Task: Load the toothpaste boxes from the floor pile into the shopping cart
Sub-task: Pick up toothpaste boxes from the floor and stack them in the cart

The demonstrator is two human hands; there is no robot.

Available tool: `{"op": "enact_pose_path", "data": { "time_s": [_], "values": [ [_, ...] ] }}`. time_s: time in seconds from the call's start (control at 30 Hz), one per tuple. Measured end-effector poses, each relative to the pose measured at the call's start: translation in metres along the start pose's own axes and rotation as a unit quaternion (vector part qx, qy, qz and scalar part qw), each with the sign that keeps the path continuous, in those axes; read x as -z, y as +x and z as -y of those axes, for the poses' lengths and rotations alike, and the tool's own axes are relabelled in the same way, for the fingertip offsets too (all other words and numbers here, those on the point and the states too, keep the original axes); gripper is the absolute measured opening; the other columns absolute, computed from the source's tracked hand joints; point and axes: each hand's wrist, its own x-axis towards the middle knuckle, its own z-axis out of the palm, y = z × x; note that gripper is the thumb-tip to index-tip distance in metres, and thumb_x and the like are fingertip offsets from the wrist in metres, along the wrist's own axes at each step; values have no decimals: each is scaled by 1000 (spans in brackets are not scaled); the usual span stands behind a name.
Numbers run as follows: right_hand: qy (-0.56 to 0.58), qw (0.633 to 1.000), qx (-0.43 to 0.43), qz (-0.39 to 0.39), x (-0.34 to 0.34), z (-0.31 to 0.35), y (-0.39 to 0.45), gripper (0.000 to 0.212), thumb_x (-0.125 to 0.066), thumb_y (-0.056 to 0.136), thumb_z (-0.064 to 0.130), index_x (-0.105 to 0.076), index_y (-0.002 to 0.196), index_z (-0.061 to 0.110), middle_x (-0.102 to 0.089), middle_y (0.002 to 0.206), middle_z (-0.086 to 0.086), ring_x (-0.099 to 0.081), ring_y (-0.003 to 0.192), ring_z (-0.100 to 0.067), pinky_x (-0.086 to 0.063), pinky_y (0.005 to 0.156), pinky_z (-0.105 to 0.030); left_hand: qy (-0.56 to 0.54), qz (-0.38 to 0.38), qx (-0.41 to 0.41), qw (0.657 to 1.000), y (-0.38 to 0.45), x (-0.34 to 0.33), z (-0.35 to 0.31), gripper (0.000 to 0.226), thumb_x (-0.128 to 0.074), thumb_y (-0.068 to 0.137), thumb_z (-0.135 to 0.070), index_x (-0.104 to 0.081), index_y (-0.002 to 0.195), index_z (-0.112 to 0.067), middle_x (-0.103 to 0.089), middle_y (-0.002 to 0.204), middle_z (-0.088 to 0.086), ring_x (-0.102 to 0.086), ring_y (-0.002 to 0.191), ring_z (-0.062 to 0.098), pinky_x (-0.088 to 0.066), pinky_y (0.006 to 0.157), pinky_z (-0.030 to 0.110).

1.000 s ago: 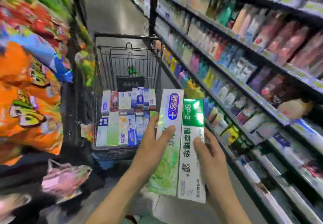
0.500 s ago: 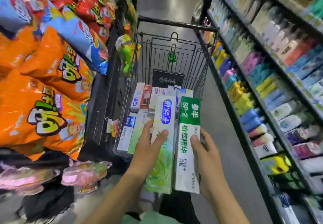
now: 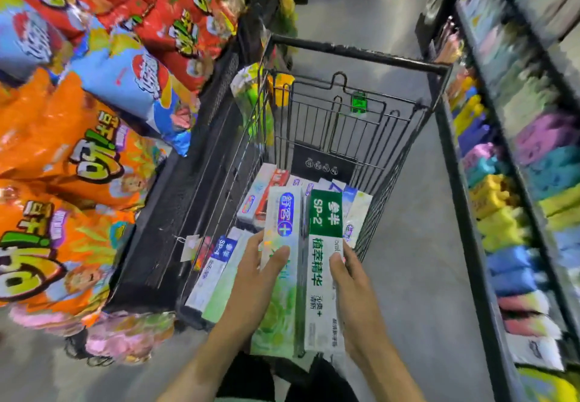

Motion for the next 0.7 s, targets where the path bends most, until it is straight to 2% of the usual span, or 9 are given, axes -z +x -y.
{"op": "enact_pose_path", "data": {
  "time_s": [0.07, 0.1, 0.2, 0.23, 0.37, 0.47, 0.57, 0.63, 0.7],
  "values": [
    [4, 1000, -6, -2, 1, 1, 19, 33, -50, 106, 25, -55, 137, 33, -73, 116, 17, -70, 101, 0, -57, 76, -18, 7, 0, 5, 1000, 13, -5, -1, 33, -66, 94, -39, -58, 125, -31, -73, 116, -10, -66, 115, 15, -46, 107, 51],
    [2, 1000, -18, -1, -1, 0, 28, 32, -49, 106, 24, -55, 136, 35, -73, 113, 17, -70, 98, 2, -56, 74, -16, 2, 2, 9, 1000, 20, -6, 0, 34, -65, 92, -42, -58, 125, -34, -72, 119, -10, -65, 117, 16, -45, 108, 52],
    [-25, 999, -25, 4, -10, -1, 52, 37, -60, 101, 28, -53, 133, 46, -68, 124, 20, -65, 115, -2, -53, 101, -36, 2, -11, 0, 1000, 46, -10, 5, 33, -66, 98, -33, -57, 129, -36, -70, 125, -8, -62, 122, 17, -46, 107, 49],
    [-32, 999, -16, 9, -14, -2, 62, 44, -65, 98, 27, -51, 136, 44, -66, 125, 21, -64, 116, -3, -51, 104, -39, 4, -17, -4, 1000, 57, -11, 7, 34, -65, 98, -30, -57, 131, -35, -70, 125, -7, -63, 122, 17, -48, 106, 49],
    [-53, 998, -7, 23, -28, -4, 100, 64, -74, 91, 13, -44, 143, 36, -70, 118, 14, -69, 105, -5, -58, 86, -24, -7, -9, 11, 1000, 104, -5, 28, 33, -62, 100, -22, -56, 132, -27, -71, 123, -8, -66, 117, 13, -51, 101, 41],
    [-51, 999, -13, 2, -38, -13, 131, 64, -74, 89, 7, -48, 140, 34, -74, 112, 9, -72, 103, -10, -59, 88, -29, -18, -9, 35, 999, 142, 0, 40, 44, -66, 99, -28, -52, 140, -24, -67, 131, -9, -61, 124, 11, -48, 108, 42],
    [-49, 998, -28, -22, -52, -40, 166, 62, -76, 88, 13, -52, 140, 34, -74, 113, 16, -70, 101, 0, -55, 75, -16, -2, -15, 36, 999, 179, 16, 60, 50, -66, 97, -33, -51, 143, -22, -63, 138, -7, -57, 130, 12, -44, 112, 42],
    [-59, 997, -23, -43, -61, -56, 189, 62, -78, 86, 21, -51, 140, 37, -70, 117, 23, -66, 103, 9, -51, 79, -13, 2, -17, 36, 999, 204, 25, 74, 57, -67, 94, -40, -49, 145, -21, -59, 143, -3, -52, 135, 16, -40, 115, 45],
    [-81, 994, -4, -67, -65, -72, 213, 54, -75, 89, 17, -53, 135, 34, -69, 114, 24, -65, 100, 11, -51, 85, -13, -4, -25, 36, 999, 228, 32, 86, 59, -68, 93, -39, -49, 144, -16, -62, 140, 1, -53, 135, 22, -41, 114, 46]
  ]
}}
